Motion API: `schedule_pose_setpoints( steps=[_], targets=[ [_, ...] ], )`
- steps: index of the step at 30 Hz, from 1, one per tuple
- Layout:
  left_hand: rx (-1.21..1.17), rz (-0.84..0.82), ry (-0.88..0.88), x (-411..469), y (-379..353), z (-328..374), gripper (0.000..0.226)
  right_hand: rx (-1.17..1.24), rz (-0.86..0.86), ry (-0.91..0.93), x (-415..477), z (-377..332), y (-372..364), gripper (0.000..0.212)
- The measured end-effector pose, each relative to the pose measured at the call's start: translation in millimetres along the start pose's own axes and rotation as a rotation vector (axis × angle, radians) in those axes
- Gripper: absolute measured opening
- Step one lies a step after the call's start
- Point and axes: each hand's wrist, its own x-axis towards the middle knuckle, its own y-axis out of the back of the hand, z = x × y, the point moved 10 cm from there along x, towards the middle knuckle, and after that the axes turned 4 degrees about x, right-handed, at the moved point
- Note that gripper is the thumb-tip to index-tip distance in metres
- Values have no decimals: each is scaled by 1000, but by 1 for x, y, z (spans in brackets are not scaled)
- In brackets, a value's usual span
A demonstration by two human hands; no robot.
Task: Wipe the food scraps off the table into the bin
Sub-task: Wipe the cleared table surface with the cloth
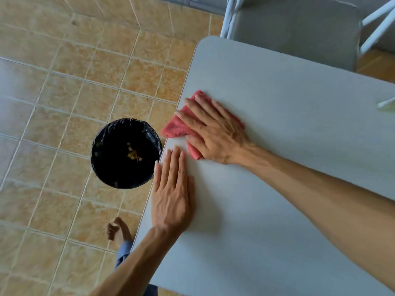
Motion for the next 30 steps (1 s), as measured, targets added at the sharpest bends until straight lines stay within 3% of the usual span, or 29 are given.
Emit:
schedule_pose_setpoints(
  steps=[1,4,5,7,10,12,15,17,19,22,24,26,30],
  targets=[
    [10,2,4,1,0,0,56,-3,30,-53,6,19,4,61],
    [23,4,17,0,1,1,57,71,159,-553,11,82,19,60],
    [25,5,17,-1,1,1,57,76,166,-645,11,80,18,60],
    [26,5,20,-3,1,0,57,94,155,-545,19,44,12,59],
    [24,11,26,-1,2,-1,57,59,83,-96,23,0,7,56],
    [31,18,24,1,2,0,57,29,90,-98,24,23,10,56],
    [39,17,37,-3,4,3,57,90,164,-549,12,84,19,58],
    [20,12,84,-9,7,3,57,147,199,-744,-2,74,20,62],
    [-11,10,149,-18,14,0,59,160,183,-572,-9,26,15,62],
    [-35,13,205,-43,24,-7,61,95,44,55,-35,-55,-4,57],
    [-25,-5,231,-65,24,-16,61,34,17,236,-38,-49,-3,55],
    [-16,-39,248,-85,17,-25,62,-4,79,79,-22,-12,3,55],
    [-30,-77,258,-103,-2,-34,61,131,247,-536,-20,11,13,57]
  ],
)
